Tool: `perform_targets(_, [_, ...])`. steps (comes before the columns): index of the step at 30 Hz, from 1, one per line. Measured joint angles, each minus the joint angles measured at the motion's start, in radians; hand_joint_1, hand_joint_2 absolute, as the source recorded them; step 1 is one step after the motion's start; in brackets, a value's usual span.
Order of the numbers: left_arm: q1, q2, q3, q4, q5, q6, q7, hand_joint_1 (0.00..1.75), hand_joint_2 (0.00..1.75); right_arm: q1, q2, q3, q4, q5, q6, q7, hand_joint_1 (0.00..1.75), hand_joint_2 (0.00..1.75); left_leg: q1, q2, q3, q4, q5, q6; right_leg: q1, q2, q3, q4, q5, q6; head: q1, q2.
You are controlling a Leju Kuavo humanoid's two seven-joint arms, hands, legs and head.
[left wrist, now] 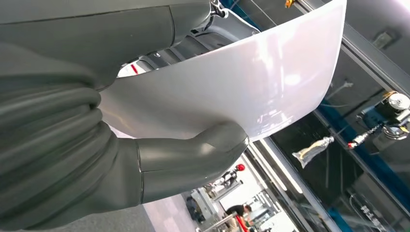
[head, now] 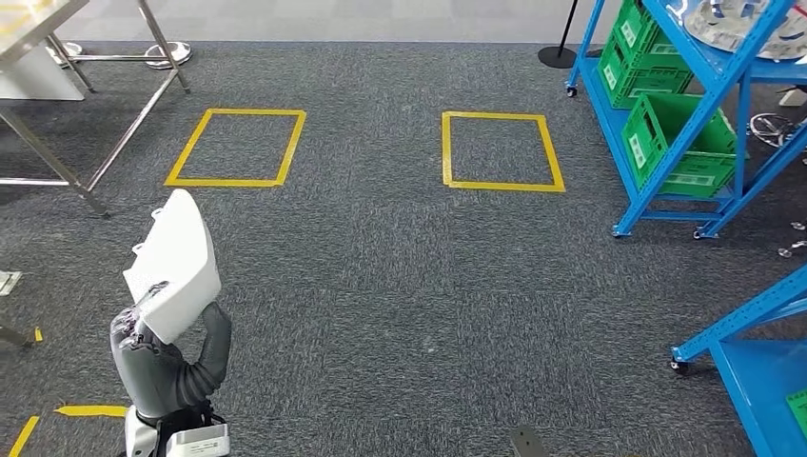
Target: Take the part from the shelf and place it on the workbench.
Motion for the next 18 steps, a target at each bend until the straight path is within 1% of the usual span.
perform_targets(1, [-0.003, 0.0, 0.002, -0.002, 0.001, -0.002, 0.0, 1.75, 1.75, -0.001, -0.001, 0.0, 0.0, 0.002, -0.001, -0.003, 0.0, 0.0, -0.002, 0.029, -0.016, 0.03, -0.02, -0.003, -0.001, -0.014, 0.002, -0.004, 0.003, -0.007, -0.002, 0.0])
perform_targets(2, [-0.005, 0.0, 0.005, -0.002, 0.002, -0.005, 0.0, 1.75, 1.75, -0.001, -0.001, 0.0, 0.0, 0.003, -0.002, -0.004, 0.0, 0.0, -0.002, 0.066, -0.038, 0.08, -0.05, -0.005, 0.001, -0.029, 0.002, -0.005, 0.004, -0.012, -0.004, 0.0])
perform_targets(3, [-0.009, 0.0, 0.008, -0.002, 0.005, -0.006, 0.0, 1.75, 1.75, 0.002, -0.002, 0.0, 0.0, 0.004, -0.002, -0.003, 0.0, 0.0, -0.003, 0.091, -0.067, 0.146, -0.084, -0.008, 0.004, -0.044, 0.002, -0.006, 0.004, -0.016, -0.005, 0.0])
perform_targets(4, [-0.01, 0.0, 0.01, 0.0, 0.011, -0.006, 0.0, 1.75, 1.75, 0.005, -0.003, 0.0, 0.0, 0.006, -0.002, 0.0, 0.0, 0.0, -0.002, 0.104, -0.094, 0.208, -0.111, -0.01, 0.006, -0.061, 0.002, -0.005, 0.003, -0.017, -0.005, 0.0])
perform_targets(5, [-0.011, 0.001, 0.011, 0.004, 0.02, -0.003, 0.0, 1.75, 1.75, 0.007, -0.003, 0.0, 0.0, 0.009, -0.002, 0.004, 0.0, 0.0, -0.001, 0.11, -0.11, 0.249, -0.123, -0.012, 0.008, -0.077, 0.001, -0.005, 0.002, -0.019, -0.006, 0.0])
perform_targets(6, [-0.013, 0.003, 0.012, 0.007, 0.029, 0.001, 0.0, 1.75, 1.75, 0.009, -0.003, 0.0, 0.0, 0.011, -0.002, 0.008, 0.0, 0.0, -0.001, 0.113, -0.109, 0.254, -0.117, -0.012, 0.009, -0.093, 0.001, -0.004, 0.001, -0.019, -0.006, 0.0])
perform_targets(7, [-0.016, 0.005, 0.012, 0.011, 0.036, 0.006, 0.0, 1.75, 1.75, 0.01, -0.003, 0.0, 0.0, 0.013, -0.002, 0.011, 0.0, 0.0, -0.001, 0.119, -0.087, 0.219, -0.095, -0.011, 0.009, -0.107, 0.002, -0.003, -0.001, -0.019, -0.006, 0.0])
perform_targets(8, [-0.021, 0.006, 0.012, 0.014, 0.041, 0.011, 0.0, 1.75, 1.75, 0.01, -0.003, 0.0, 0.0, 0.013, -0.002, 0.013, 0.0, 0.0, -0.001, 0.133, -0.048, 0.152, -0.064, -0.009, 0.01, -0.12, 0.003, -0.002, -0.003, -0.018, -0.006, 0.0])
perform_targets(9, [-0.027, 0.008, 0.012, 0.017, 0.044, 0.014, 0.0, 1.75, 1.75, 0.01, -0.003, 0.0, 0.0, 0.014, -0.002, 0.014, 0.0, 0.0, -0.004, 0.154, -0.01, 0.085, -0.042, -0.003, 0.011, -0.132, 0.005, -0.001, -0.006, -0.015, -0.005, 0.0])
perform_targets(10, [-0.033, 0.008, 0.011, 0.02, 0.046, 0.016, 0.0, 1.75, 1.75, 0.01, -0.003, 0.0, 0.0, 0.014, -0.003, 0.014, 0.0, 0.0, -0.007, 0.172, 0.02, 0.031, -0.026, 0.003, 0.013, -0.143, 0.006, 0.0, -0.008, -0.011, -0.005, 0.0])
perform_targets(11, [-0.039, 0.009, 0.011, 0.023, 0.047, 0.018, 0.0, 1.75, 1.75, 0.01, -0.003, 0.0, 0.0, 0.014, -0.003, 0.015, 0.0, 0.0, -0.01, 0.183, 0.036, -0.001, -0.019, 0.01, 0.015, -0.152, 0.008, 0.001, -0.01, -0.006, -0.005, 0.0])
perform_targets(12, [-0.042, 0.009, 0.011, 0.026, 0.047, 0.018, 0.0, 1.75, 1.75, 0.01, -0.003, 0.0, 0.0, 0.014, -0.003, 0.015, 0.0, 0.0, -0.013, 0.182, 0.038, -0.009, -0.02, 0.016, 0.016, -0.162, 0.009, 0.001, -0.011, -0.001, -0.005, 0.0])
perform_targets(13, [-0.044, 0.01, 0.011, 0.028, 0.048, 0.019, 0.0, 1.75, 1.75, 0.009, -0.002, 0.0, 0.0, 0.014, -0.004, 0.015, 0.0, 0.0, -0.013, 0.17, 0.037, -0.012, -0.017, 0.021, 0.016, -0.172, 0.012, 0.0, -0.011, 0.004, -0.005, 0.0])
perform_targets(14, [-0.045, 0.011, 0.011, 0.029, 0.048, 0.019, 0.0, 1.75, 1.75, 0.008, -0.002, 0.0, 0.0, 0.014, -0.004, 0.015, 0.0, 0.0, -0.011, 0.158, 0.038, -0.016, -0.014, 0.027, 0.015, -0.172, 0.014, -0.001, -0.013, 0.011, -0.005, 0.0])
perform_targets(15, [-0.047, 0.012, 0.012, 0.03, 0.048, 0.02, 0.0, 1.75, 1.75, 0.008, -0.001, 0.0, 0.0, 0.014, -0.004, 0.014, 0.0, 0.0, -0.008, 0.147, 0.04, -0.021, -0.01, 0.033, 0.013, -0.154, 0.013, 0.007, -0.02, 0.018, -0.004, 0.0])
perform_targets(16, [-0.05, 0.012, 0.012, 0.031, 0.048, 0.021, 0.0, 1.75, 1.75, 0.008, -0.001, 0.0, 0.0, 0.014, -0.004, 0.014, 0.0, 0.0, -0.005, 0.136, 0.041, -0.026, -0.006, 0.039, 0.01, -0.123, 0.002, 0.032, -0.037, 0.025, -0.003, 0.0])
perform_targets(17, [-0.054, 0.012, 0.011, 0.033, 0.05, 0.022, 0.0, 1.75, 1.75, 0.008, -0.001, 0.0, 0.0, 0.014, -0.004, 0.014, 0.0, 0.0, -0.001, 0.125, 0.042, -0.029, -0.002, 0.043, 0.008, -0.087, -0.02, 0.079, -0.064, 0.03, -0.001, 0.0])
perform_targets(18, [-0.059, 0.012, 0.011, 0.036, 0.053, 0.024, 0.0, 1.75, 1.75, 0.01, -0.001, 0.0, 0.0, 0.014, -0.004, 0.015, 0.0, 0.0, -0.001, 0.112, 0.04, -0.029, 0.0, 0.046, 0.006, -0.058, -0.051, 0.142, -0.094, 0.033, 0.0, 0.0])
